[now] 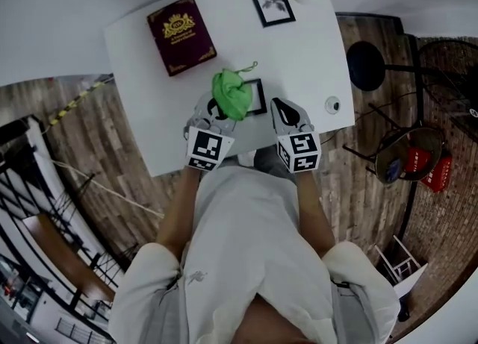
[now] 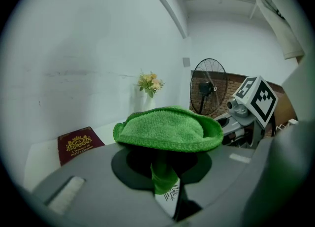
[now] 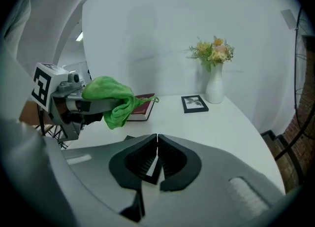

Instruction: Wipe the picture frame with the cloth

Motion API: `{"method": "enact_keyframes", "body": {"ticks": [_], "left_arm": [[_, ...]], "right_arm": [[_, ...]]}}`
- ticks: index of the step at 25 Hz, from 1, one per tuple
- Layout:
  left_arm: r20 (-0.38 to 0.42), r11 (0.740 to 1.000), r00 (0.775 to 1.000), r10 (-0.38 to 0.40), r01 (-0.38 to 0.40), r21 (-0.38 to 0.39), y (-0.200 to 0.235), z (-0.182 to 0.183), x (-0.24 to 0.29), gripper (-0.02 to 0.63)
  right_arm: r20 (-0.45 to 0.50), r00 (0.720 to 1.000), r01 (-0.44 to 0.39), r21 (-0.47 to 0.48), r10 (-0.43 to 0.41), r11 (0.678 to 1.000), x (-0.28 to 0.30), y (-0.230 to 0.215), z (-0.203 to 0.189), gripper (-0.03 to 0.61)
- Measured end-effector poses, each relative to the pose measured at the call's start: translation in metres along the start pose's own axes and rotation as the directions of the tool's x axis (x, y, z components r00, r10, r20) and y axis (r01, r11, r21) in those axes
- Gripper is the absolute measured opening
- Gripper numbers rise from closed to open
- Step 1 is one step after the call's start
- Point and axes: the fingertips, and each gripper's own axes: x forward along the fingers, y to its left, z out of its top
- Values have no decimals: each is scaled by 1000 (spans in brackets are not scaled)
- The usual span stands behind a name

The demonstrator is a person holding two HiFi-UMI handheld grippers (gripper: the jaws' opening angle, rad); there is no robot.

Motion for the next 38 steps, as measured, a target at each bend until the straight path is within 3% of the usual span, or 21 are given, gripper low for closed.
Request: {"method": "enact_keyframes", "body": {"ticks": [17,26,38], "left_arm": [[-89,995,993,80,-85,-54,-14,-29,45,89],[-103,995,992,72,-79,-65,-21,-37,70,89],[-130,997,991,15,-24,-68,-39,-56,97,89]], "right_arm": [[-150,977,-155,-12,152,988,40,-13,-49,32],[-196,959,-216,-39,204,976,54,-1,-62,53],[-232,951,-222,-49,206,974,64,4,-78,95]]}}
